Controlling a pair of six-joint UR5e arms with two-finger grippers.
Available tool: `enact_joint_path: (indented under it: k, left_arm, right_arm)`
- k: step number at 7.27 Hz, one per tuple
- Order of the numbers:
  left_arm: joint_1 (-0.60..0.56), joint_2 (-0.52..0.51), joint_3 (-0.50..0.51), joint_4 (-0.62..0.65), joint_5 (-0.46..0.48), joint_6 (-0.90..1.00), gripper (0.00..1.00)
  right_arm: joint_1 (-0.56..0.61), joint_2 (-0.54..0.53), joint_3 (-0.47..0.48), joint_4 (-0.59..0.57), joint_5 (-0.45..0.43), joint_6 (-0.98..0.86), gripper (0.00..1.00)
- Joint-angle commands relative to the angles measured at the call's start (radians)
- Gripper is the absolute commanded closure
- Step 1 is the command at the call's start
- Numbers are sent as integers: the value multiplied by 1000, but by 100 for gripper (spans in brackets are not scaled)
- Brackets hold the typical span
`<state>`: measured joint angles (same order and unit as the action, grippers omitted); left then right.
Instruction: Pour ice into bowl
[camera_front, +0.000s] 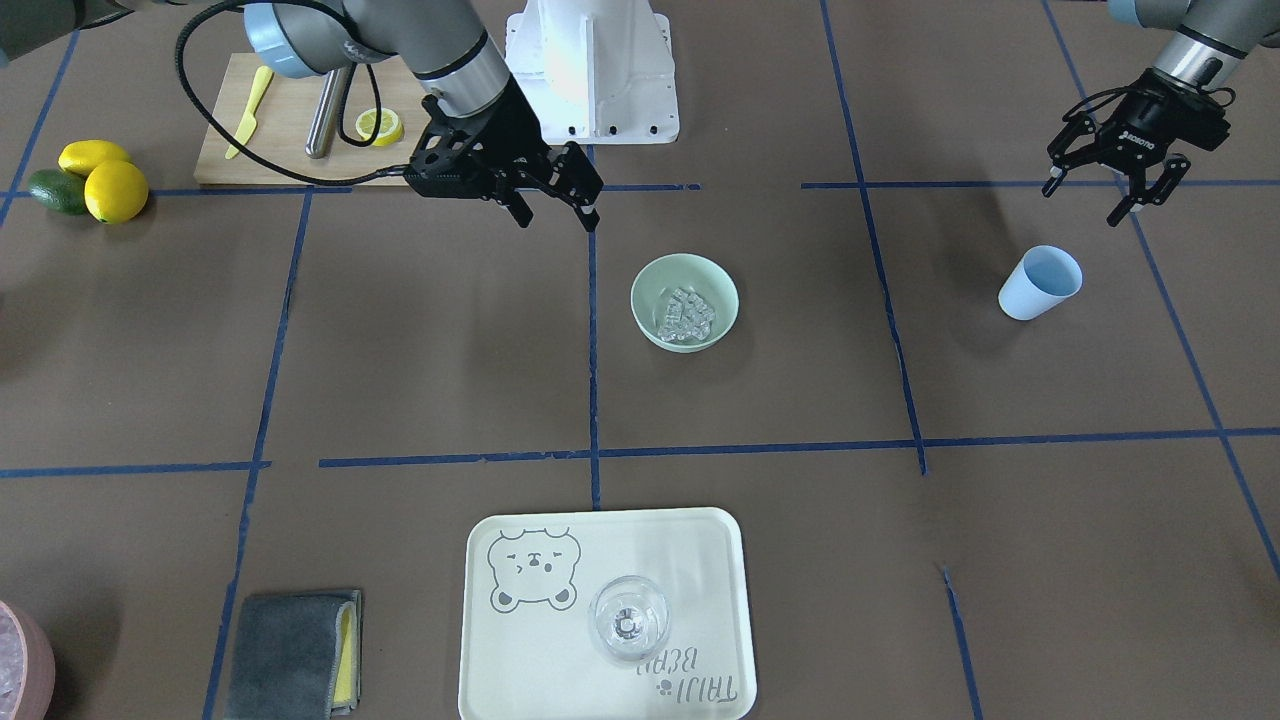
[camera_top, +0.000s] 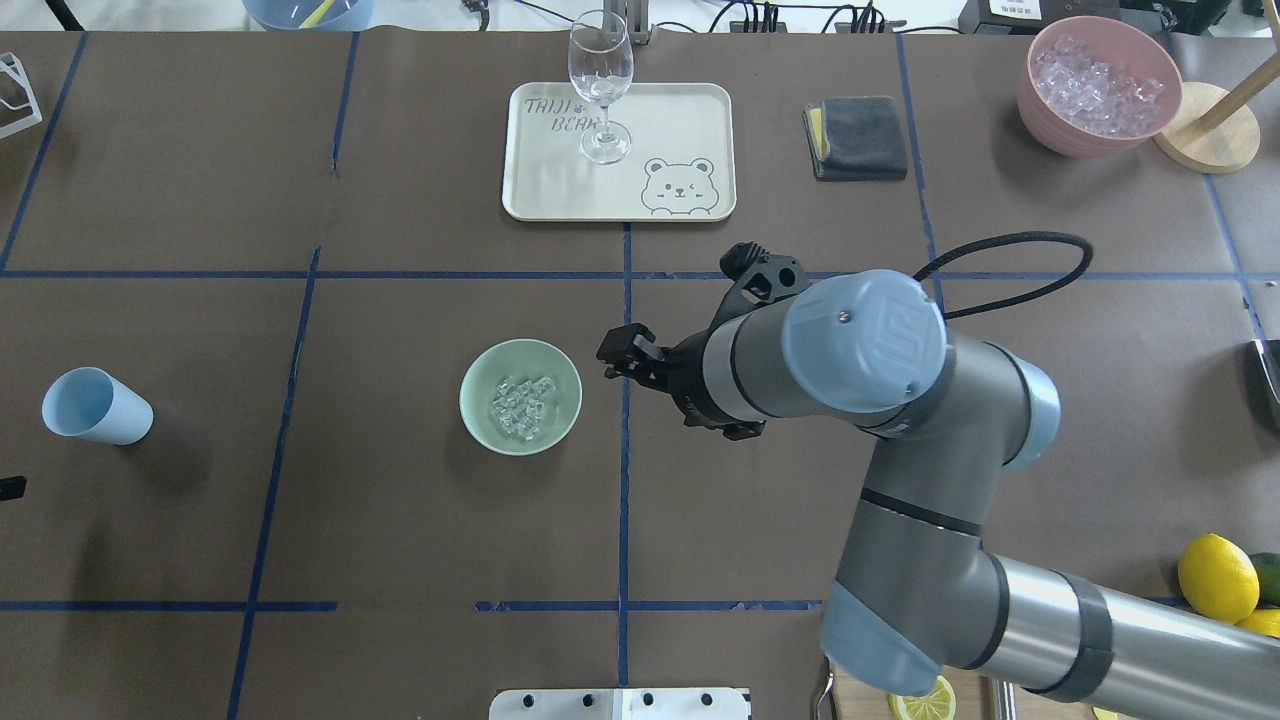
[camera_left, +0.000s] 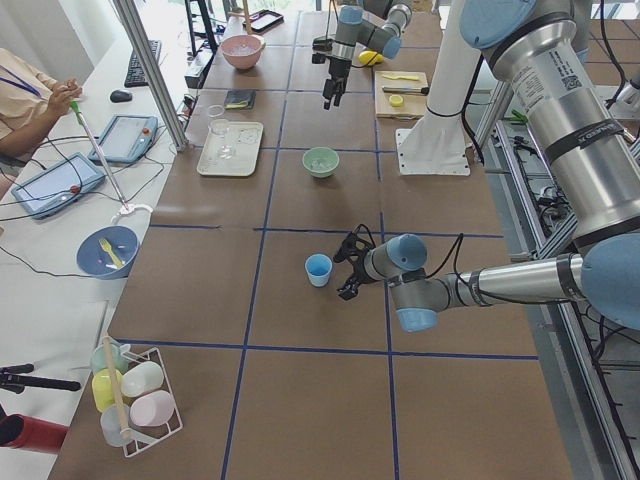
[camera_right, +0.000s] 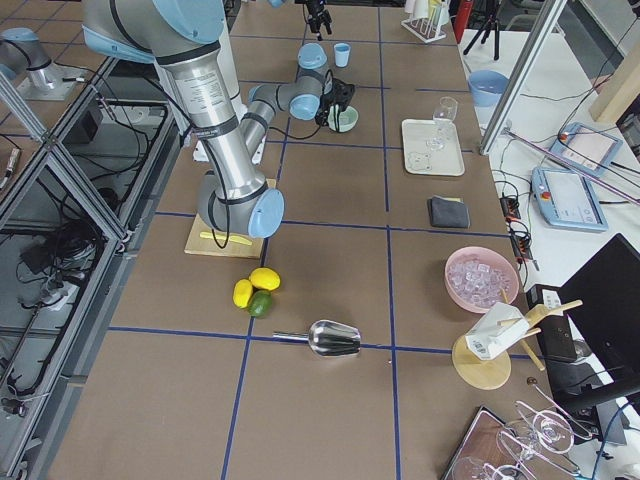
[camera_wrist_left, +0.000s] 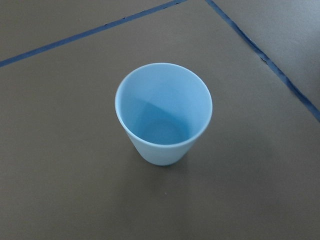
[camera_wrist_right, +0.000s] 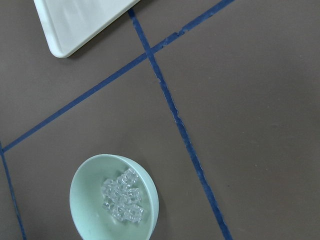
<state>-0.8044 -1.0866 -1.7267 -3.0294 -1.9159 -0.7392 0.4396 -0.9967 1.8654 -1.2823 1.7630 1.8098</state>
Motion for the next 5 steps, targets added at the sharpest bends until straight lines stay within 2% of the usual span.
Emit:
enact_joint_path:
  k: [1,4,5]
  left_arm:
    - [-233,-59,4,53,-193,85,0]
    - [-249,-99,12,57,-199,92,0]
    - [-248,-101,12,57,-198,87,0]
  right_arm:
    - [-48,160,-217,0,-95,14,0]
    - [-53,307,-467,-38,-94,-27,1]
    - [-53,332,-482,-140,-88,-105,4]
